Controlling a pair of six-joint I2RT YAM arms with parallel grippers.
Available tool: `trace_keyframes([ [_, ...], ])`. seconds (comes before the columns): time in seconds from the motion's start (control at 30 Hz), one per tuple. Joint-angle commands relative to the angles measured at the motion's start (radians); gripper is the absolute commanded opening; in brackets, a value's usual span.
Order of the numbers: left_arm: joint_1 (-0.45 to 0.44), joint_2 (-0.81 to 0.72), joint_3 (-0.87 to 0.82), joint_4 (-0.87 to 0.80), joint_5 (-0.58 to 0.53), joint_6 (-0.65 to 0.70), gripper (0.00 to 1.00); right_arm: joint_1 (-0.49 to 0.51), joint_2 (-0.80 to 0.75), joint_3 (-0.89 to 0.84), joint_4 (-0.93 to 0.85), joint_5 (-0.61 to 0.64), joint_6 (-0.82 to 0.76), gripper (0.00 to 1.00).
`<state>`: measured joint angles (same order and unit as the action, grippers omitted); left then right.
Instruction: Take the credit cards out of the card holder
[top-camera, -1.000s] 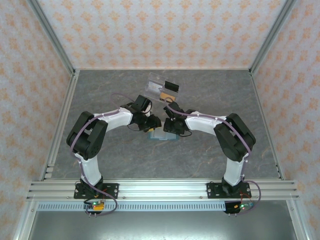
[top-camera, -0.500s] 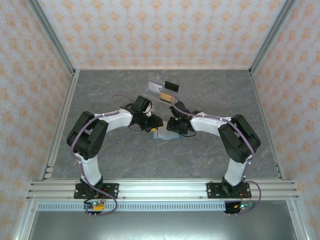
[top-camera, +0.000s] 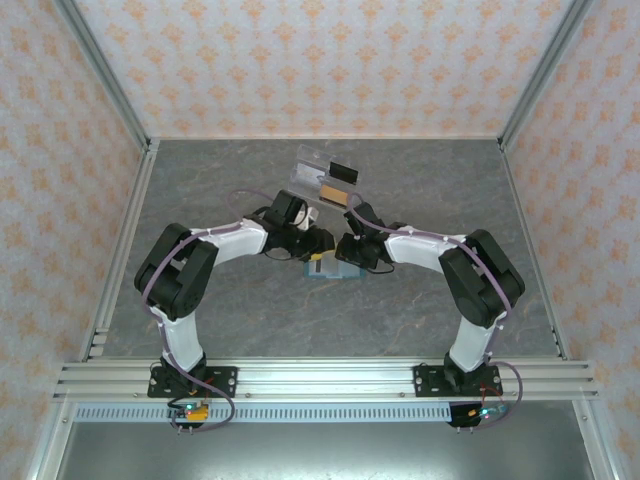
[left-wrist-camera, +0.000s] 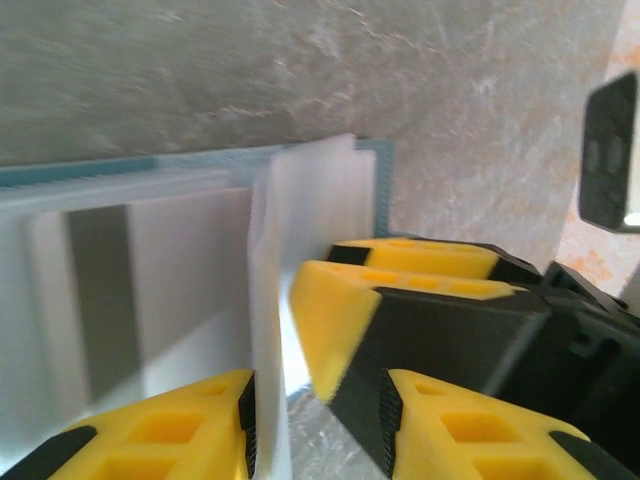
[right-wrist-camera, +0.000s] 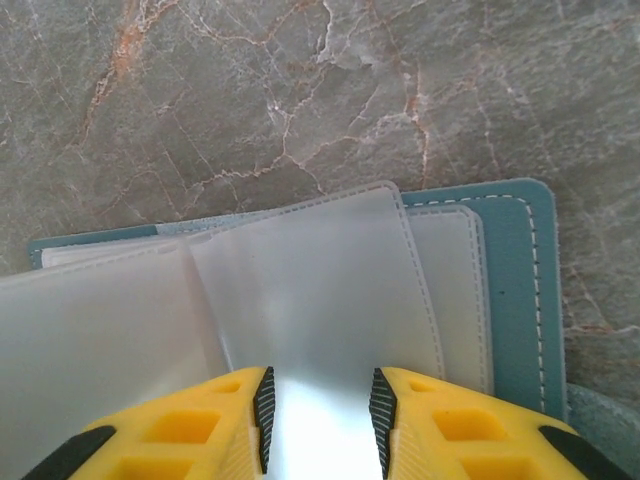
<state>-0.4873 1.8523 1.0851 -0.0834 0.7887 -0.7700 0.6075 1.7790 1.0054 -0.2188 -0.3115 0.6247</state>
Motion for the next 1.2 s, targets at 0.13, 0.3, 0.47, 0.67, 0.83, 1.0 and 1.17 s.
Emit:
trace_keyframes([
  [0.13,-0.015,-0.019,-0.001,0.07,0.058,-0.017,0.39,-0.003,0.001,-0.041,-0.034,0.001,0.02,0.35],
  [0.3,-0.026,-0.005,0.012,0.083,0.06,-0.029,0.39,-0.01,-0.082,-0.079,-0.029,0.053,0.03,0.34],
  [0.47,-0.049,0.019,0.041,0.105,0.063,-0.045,0.41,-0.012,-0.203,-0.13,-0.043,0.148,0.036,0.34],
  [0.67,-0.065,0.051,0.071,0.1,0.039,-0.057,0.42,-0.013,-0.299,-0.16,-0.077,0.244,0.044,0.34],
  [0.83,-0.057,0.039,0.072,0.017,-0.054,-0.028,0.34,-0.014,-0.303,-0.139,-0.073,0.199,0.0,0.31],
  [1.0,-0.035,0.02,0.046,-0.043,-0.131,-0.013,0.29,-0.014,-0.225,-0.093,-0.068,0.106,-0.026,0.26],
  [1.17,-0.034,0.043,0.043,-0.034,-0.121,-0.024,0.28,-0.014,-0.148,-0.061,-0.077,0.086,-0.019,0.25],
])
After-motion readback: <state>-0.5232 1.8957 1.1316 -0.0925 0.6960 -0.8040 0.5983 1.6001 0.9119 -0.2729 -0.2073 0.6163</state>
